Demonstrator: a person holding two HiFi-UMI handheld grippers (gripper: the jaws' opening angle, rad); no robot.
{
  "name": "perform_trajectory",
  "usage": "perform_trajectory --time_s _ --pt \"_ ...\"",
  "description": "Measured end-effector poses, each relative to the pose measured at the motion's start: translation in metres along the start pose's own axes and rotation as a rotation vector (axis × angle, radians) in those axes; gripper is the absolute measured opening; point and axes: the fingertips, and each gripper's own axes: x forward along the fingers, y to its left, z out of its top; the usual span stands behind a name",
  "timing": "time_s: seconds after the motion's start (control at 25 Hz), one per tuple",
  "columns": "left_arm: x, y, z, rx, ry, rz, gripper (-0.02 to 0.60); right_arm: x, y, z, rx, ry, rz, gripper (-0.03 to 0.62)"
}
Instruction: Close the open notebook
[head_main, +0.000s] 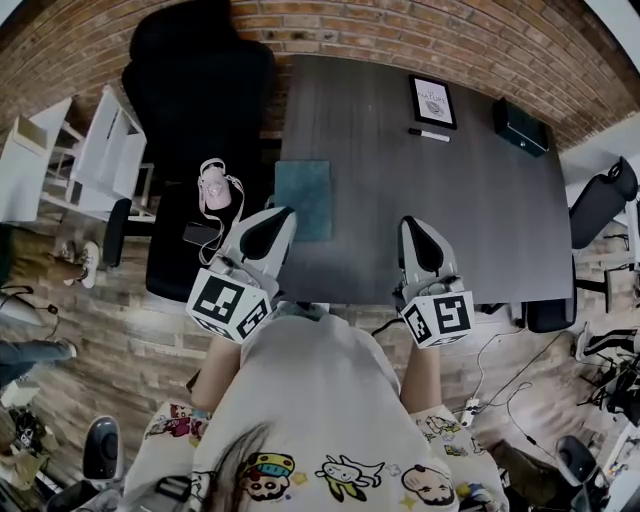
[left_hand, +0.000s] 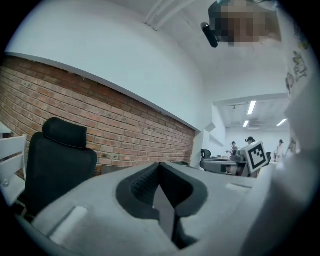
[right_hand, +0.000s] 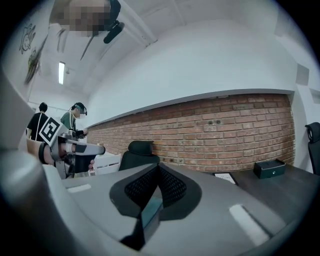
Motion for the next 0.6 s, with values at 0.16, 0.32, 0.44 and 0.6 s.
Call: perform_trajectory --time_s 0.16,0.32,0.44,0.6 --pt "-0.0022 0.0042 -0.0041 0.015 0.015 0.009 -0.002 0.0038 0.0057 -0.0022 -0.007 0.004 0.009 0.009" --pt "0.0003 0.0028 -0.0059 0.007 0.023 -0.002 -0.002 0.0056 0.0061 -0.0006 -0.014 0.005 0.009 0.009" --pt "0.0025 0.0027 -0.007 0.005 0.027 -0.01 -0.002 0.0067 0.0049 0.0 -0.015 0.007 0.005 0.008" --pt "0.0031 0.0047 -0.0081 0.006 0.031 -0.009 -0.002 0.0063 0.0039 -0.0004 -0.017 0.007 -0.001 0.008"
